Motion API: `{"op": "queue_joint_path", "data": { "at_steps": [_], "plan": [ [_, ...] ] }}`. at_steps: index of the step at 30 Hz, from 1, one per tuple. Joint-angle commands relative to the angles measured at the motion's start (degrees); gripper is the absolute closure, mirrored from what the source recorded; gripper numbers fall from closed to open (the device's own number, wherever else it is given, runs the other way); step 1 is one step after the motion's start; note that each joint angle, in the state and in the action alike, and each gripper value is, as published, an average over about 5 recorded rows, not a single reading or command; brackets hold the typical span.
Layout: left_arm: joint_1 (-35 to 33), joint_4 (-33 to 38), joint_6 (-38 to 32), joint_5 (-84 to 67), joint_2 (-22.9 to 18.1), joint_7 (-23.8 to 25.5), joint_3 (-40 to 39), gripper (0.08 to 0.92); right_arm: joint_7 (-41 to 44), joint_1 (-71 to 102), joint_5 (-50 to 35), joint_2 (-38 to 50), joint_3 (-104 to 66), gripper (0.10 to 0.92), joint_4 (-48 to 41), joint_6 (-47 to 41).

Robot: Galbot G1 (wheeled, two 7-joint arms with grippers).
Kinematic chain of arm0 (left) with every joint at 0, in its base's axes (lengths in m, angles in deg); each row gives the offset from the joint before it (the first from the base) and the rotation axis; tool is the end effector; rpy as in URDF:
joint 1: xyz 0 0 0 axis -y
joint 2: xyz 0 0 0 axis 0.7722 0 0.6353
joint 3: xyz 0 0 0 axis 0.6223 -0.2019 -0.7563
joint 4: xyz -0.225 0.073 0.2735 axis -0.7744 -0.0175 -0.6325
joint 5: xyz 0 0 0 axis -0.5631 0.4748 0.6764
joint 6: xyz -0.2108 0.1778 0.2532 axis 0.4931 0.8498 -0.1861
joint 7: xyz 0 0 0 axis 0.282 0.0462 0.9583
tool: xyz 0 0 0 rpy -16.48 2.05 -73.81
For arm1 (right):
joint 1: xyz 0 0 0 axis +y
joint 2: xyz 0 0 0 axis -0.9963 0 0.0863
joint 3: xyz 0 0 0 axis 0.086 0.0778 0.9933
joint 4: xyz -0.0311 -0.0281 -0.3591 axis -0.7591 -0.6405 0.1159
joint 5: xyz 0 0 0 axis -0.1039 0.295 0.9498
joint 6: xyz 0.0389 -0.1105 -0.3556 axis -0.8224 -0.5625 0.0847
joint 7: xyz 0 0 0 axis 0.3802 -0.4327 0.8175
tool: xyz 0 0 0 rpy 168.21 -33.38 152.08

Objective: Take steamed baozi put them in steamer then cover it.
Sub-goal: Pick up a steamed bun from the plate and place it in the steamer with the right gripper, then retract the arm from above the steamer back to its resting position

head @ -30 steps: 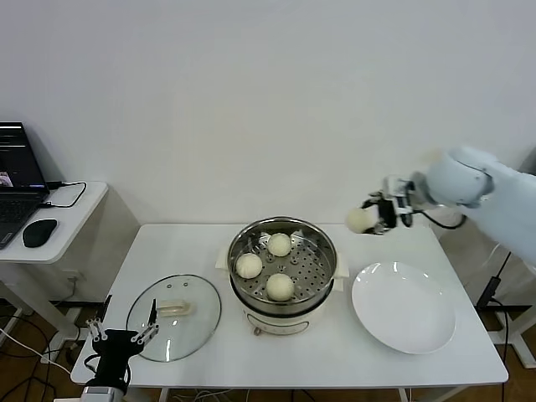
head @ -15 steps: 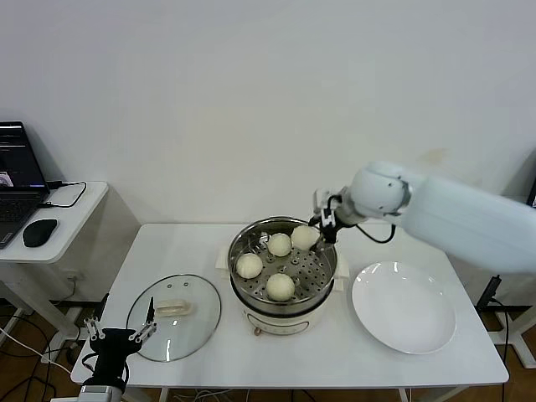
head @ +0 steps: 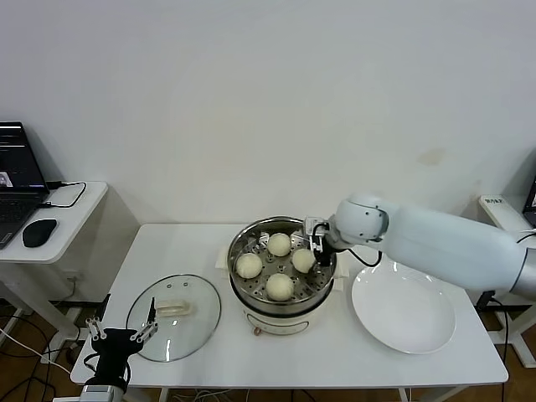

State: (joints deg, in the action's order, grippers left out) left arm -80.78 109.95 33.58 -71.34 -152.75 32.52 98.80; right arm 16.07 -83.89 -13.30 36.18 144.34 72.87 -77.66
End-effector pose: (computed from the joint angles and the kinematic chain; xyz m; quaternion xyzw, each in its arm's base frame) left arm 0.1428 0.0764 -0.2882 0.0536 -0.9826 -0.1735 0.0403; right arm 0.5042 0.0463 -0.1272 0.4654 -0.6275 0.5266 0.3351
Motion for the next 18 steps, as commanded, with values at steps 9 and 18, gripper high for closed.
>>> {"op": "queue_joint_path", "data": {
  "at_steps": [9,18],
  "plan": [
    [0.19,0.0,-0.07,0.0,-0.17,0.04,-0.23,0.177,-1.25,-2.28,-1.87,4.69,-6.45,0.21,5.86,-1.29],
    [0.63,-0.57,-0.6,-0.89,0.09,0.22,-0.1,0.177,-25.98,16.11,-10.09,20.09,-24.14,0.203,16.96,5.76]
  ]
}}
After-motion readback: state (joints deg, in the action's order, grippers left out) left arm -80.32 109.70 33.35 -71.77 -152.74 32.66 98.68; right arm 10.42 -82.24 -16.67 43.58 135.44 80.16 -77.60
